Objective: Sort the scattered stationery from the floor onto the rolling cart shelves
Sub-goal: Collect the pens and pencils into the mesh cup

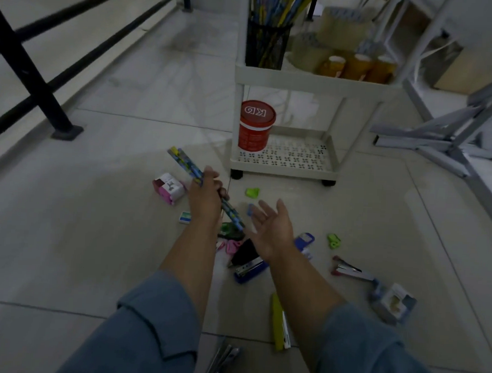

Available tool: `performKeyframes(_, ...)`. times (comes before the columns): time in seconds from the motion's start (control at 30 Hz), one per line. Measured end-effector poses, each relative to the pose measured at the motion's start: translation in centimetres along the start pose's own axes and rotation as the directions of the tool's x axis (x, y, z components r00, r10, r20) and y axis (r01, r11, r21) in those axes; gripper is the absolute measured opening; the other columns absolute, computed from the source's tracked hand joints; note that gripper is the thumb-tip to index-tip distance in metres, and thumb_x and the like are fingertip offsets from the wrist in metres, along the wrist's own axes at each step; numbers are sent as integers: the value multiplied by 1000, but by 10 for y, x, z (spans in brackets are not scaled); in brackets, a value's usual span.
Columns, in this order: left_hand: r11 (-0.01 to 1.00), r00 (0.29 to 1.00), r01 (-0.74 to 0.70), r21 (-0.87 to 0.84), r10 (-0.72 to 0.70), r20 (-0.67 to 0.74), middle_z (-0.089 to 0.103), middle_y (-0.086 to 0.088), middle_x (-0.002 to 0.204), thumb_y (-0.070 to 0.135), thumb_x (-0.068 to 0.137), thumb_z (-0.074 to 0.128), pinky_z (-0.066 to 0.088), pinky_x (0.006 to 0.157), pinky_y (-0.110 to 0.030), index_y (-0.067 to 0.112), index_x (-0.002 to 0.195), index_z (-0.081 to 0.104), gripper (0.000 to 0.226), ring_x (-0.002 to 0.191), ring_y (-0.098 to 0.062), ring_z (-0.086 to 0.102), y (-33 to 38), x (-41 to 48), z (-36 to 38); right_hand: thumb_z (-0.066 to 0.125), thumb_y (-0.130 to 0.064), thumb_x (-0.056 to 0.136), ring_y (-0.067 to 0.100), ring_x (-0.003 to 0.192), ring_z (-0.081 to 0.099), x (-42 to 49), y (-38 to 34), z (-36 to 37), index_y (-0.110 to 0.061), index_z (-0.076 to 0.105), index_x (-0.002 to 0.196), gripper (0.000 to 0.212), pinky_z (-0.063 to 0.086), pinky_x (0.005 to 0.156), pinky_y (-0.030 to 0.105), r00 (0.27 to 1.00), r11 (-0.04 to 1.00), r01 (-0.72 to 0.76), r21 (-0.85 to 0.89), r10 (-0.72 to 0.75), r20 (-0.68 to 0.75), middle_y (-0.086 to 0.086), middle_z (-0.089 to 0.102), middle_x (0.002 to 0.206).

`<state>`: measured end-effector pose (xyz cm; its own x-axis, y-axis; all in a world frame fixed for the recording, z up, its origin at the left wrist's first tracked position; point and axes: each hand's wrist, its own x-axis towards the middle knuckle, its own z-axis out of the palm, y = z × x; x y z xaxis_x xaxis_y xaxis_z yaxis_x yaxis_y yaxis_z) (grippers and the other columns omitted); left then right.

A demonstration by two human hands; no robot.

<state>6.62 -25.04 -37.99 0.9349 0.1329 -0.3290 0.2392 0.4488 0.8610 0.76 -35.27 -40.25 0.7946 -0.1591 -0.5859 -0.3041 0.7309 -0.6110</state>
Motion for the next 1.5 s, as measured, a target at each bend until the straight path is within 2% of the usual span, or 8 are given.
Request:
performKeyframes(0.17, 1000, 999, -27, 13, 26, 44, 41, 8, 44, 27, 100, 42, 37, 46, -22, 15, 74, 48, 29, 37, -4, 39, -10, -20, 31, 24, -57, 96, 30, 115, 54, -5, -1, 30, -8, 47, 135, 66, 48, 87, 38, 1000, 990, -24, 140, 26, -10, 13, 52, 135)
performKeyframes(0.33, 956, 970, -155, 251, 99, 220, 39, 4, 47, 23, 100, 42, 30, 37, -16, 15, 74, 48, 27, 37, -8, 33, 36, -11, 39, 32, -57, 94, 17, 111, 51, -26, -59, 64, -16, 58, 123, 57, 39, 94, 36, 973, 863, 207, -461, -230, 5, 0, 59, 116)
performKeyframes(0.5, 465, 801, -556, 689, 78, 594, 52, -1, 65, 25, 96, 50, 30, 44, -11, 17, 72, 51, 25, 57, -11, 45, 88, -8, 60, 56, -42, 89, 4, 62, 47, -46, -134, 100, -18, 59, 97, 26, 40, 54, 17, 890, 626, 437, -646, -407, 208, -7, 50, 74)
performKeyframes(0.67, 260, 718, -693, 673, 165, 676, 64, -21, 104, 19, 94, 52, 43, 71, -31, 4, 110, 59, 23, 95, -33, 61, 129, -10, 93, 60, -24, 90, 14, 56, 57, -45, -179, 119, -14, 57, 84, 12, 48, 52, 26, 859, 655, 508, -559, -430, 277, 8, 63, 77)
performKeyframes(0.9, 5, 573, -806, 592, 257, 778, 59, -14, 113, 25, 93, 55, 46, 78, -35, 10, 119, 50, 32, 101, -28, 58, 168, 2, 127, 67, -14, 85, 8, 45, 62, -53, -226, 130, -2, 61, 84, 13, 57, 54, 21, 745, 647, 659, -383, -630, 218, 9, 63, 66)
performKeyframes(1.1, -36, 468, -839, 544, 464, 752, 44, -12, 135, 25, 95, 50, 44, 96, -36, 6, 135, 40, 45, 123, -25, 46, 170, 14, 129, 63, -16, 88, 5, 39, 60, -42, -265, 131, -7, 58, 71, 21, 50, 44, 16, 609, 590, 767, -252, -793, -5, 10, 61, 66)
performKeyframes(1.27, -264, 549, -729, 631, 324, 771, -1, -9, 159, 11, 98, 36, 32, 109, -28, 5, 150, 1, 63, 146, -20, 13, 156, 24, 134, 66, -19, 87, 14, 50, 62, -26, -282, 143, -10, 55, 67, 25, 53, 51, 21, 541, 542, 805, -244, -838, -75, 7, 61, 64)
performKeyframes(1.5, -256, 653, -662, 704, 263, 710, -4, -8, 159, 8, 95, 39, 23, 113, -29, 6, 150, -3, 69, 147, -22, 8, 154, 37, 139, 63, -19, 89, 1, 43, 60, -4, -281, 166, 11, 63, 90, 30, 52, 48, 16, 328, 309, 876, -370, -945, -14, 13, 64, 68)
